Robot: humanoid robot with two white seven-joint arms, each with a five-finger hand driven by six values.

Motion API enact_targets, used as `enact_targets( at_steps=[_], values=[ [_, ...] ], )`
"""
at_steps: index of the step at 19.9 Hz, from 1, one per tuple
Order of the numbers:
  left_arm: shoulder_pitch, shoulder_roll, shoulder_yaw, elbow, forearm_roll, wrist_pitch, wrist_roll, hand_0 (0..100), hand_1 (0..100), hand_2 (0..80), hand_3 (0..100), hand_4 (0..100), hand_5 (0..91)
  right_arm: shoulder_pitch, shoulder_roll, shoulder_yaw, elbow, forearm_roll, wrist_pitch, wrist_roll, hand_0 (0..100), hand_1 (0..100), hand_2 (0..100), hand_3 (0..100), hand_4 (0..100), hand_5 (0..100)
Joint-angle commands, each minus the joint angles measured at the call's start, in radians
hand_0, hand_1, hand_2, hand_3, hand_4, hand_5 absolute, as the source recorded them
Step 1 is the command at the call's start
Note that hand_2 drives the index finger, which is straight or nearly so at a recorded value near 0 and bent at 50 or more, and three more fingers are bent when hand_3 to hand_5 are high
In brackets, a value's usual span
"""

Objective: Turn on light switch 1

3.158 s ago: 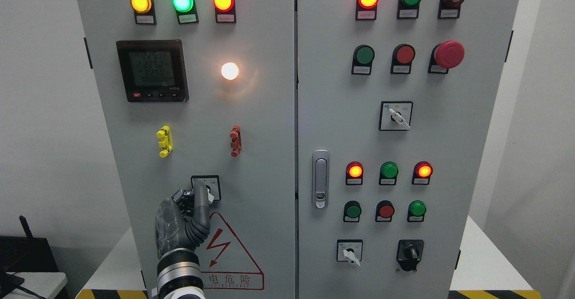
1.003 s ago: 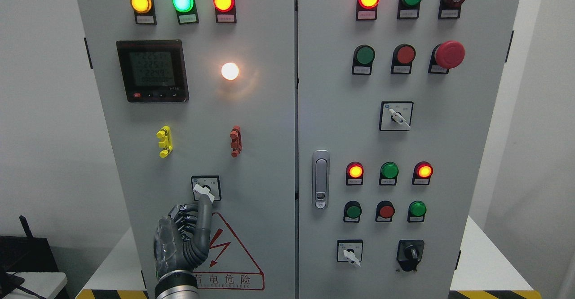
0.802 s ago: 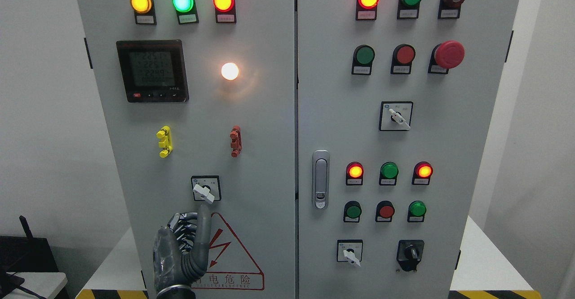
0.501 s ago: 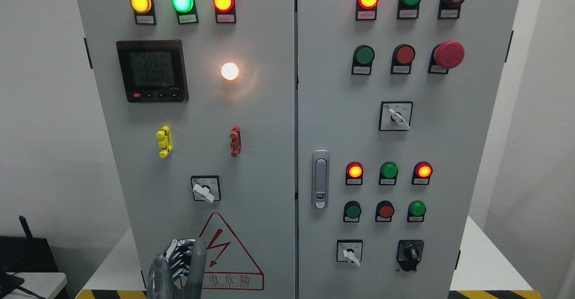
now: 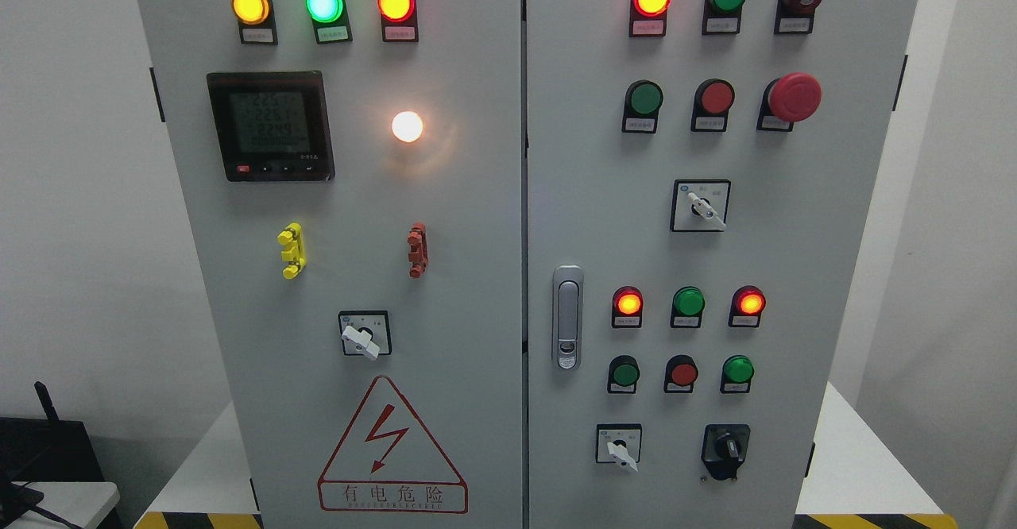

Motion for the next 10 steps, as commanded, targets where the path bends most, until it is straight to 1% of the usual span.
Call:
enact_targets(
  at_steps=[1, 2, 3, 5, 6, 7, 8, 9, 10],
  values=[
    [0.098, 0.049, 0.345, 0.601, 0.061, -0.052, -0.126, 20, 1, 19.0, 53, 64, 51.9, 0.0, -0.001, 0.017, 0.0, -0.025, -0.001, -0.001, 12, 39, 0, 0, 0, 0],
    [0.106, 0.053, 0.344, 0.67, 0.061, -0.053, -0.134, 22, 3, 14.0, 46, 58, 45.0, -0.001, -0.001, 0.017, 0.0, -0.025, -0.001, -0.001, 12, 39, 0, 0, 0, 0],
    [0.108, 0.056, 0.341, 0.746, 0.061, -0.055, -0.137, 24, 3, 12.2, 44, 56, 41.8, 0.0, -0.001, 0.017, 0.0, -0.025, -0.001, -0.001, 12, 39, 0, 0, 0, 0],
    [0.108, 0.058, 0.334, 0.897, 0.061, -0.058, -0.166, 28, 3, 7.6, 38, 49, 32.7, 0.0, 0.001, 0.017, 0.0, -0.025, -0.001, -0.001, 12, 39, 0, 0, 0, 0],
    [0.106, 0.058, 0.333, 0.96, 0.061, -0.058, -0.175, 29, 3, 6.8, 37, 47, 30.5, 0.0, 0.001, 0.017, 0.0, -0.025, -0.001, -0.001, 12, 39, 0, 0, 0, 0],
    [0.103, 0.058, 0.33, 1.006, 0.056, -0.058, -0.18, 33, 1, 5.8, 35, 44, 27.2, -0.001, 0.001, 0.017, 0.0, -0.025, -0.001, -0.001, 12, 39, 0, 0, 0, 0],
    [0.1, 0.058, 0.319, 1.043, 0.049, -0.055, -0.18, 40, 0, 4.0, 31, 40, 21.0, 0.0, 0.001, 0.017, 0.0, -0.025, 0.001, -0.001, 12, 39, 0, 0, 0, 0],
    [0.099, 0.058, 0.29, 1.077, 0.042, -0.055, -0.18, 43, 0, 2.3, 30, 39, 18.4, 0.0, 0.001, 0.017, 0.0, -0.025, 0.001, -0.001, 12, 39, 0, 0, 0, 0],
    [0.102, 0.058, 0.241, 1.103, 0.039, -0.055, -0.178, 47, 0, 0.0, 26, 34, 13.2, 0.0, 0.001, 0.017, 0.0, -0.025, -0.001, -0.001, 12, 39, 0, 0, 0, 0]
  ],
)
